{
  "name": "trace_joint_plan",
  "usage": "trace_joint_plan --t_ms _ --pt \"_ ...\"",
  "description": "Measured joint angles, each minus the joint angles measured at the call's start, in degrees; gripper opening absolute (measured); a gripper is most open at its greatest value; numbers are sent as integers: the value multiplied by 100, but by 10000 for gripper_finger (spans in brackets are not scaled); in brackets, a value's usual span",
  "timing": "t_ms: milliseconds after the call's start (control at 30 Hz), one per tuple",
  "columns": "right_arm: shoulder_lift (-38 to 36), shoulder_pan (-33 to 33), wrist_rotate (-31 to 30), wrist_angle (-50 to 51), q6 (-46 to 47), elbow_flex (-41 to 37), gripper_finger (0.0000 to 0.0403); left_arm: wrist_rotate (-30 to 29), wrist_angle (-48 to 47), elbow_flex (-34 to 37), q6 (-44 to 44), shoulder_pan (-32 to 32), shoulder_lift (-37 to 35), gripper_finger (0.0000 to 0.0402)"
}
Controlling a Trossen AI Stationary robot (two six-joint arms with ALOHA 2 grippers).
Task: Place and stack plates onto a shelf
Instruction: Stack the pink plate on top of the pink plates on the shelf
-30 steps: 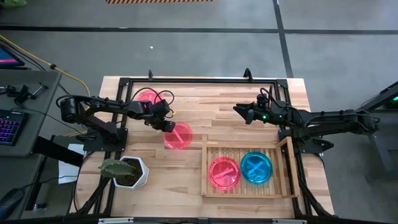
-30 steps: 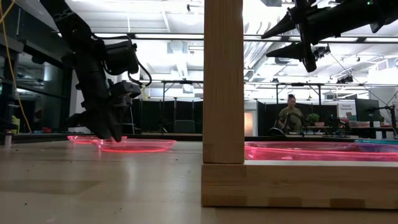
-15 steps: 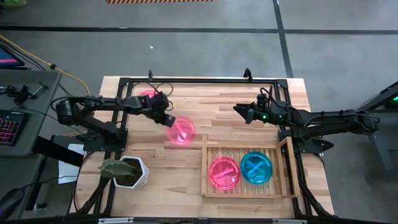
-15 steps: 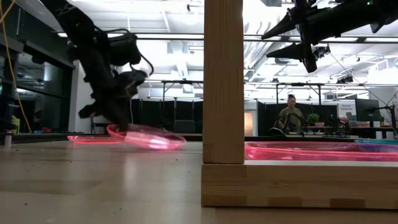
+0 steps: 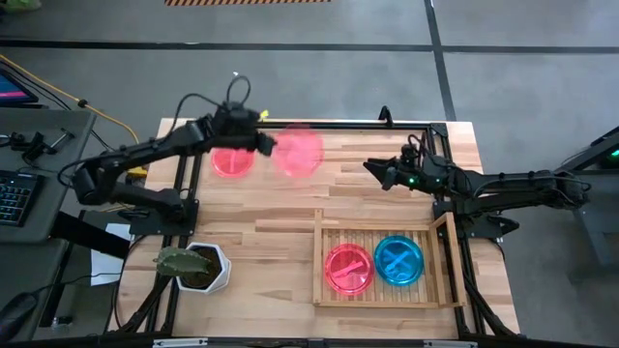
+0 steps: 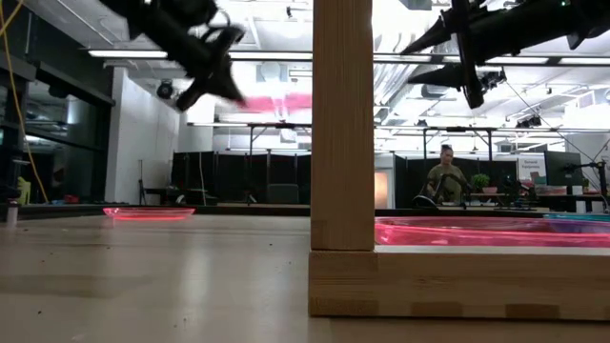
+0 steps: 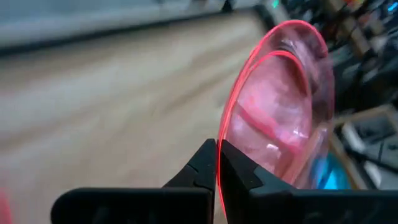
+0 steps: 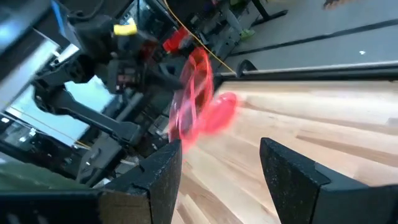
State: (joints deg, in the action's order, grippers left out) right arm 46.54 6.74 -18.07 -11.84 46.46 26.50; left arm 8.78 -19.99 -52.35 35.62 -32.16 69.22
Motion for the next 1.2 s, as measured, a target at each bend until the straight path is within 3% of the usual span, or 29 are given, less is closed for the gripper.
trace_joint_plan --t_ms 233,533,900,1200 --pt "-85 2 -350 -1212 -520 0 201 -144 25 -1750 -469 275 896 0" --pt "-814 2 -1725 -1667 -1704 0 201 -139 21 -3279 -739 1179 2084 0" --pt "-1211 2 -2205 -1652 -2146 0 201 -122 49 -3447 -663 2172 2780 0" --pt "-1207 2 -2212 -1396 -2087 0 201 -131 49 -3447 -757 2628 3299 0"
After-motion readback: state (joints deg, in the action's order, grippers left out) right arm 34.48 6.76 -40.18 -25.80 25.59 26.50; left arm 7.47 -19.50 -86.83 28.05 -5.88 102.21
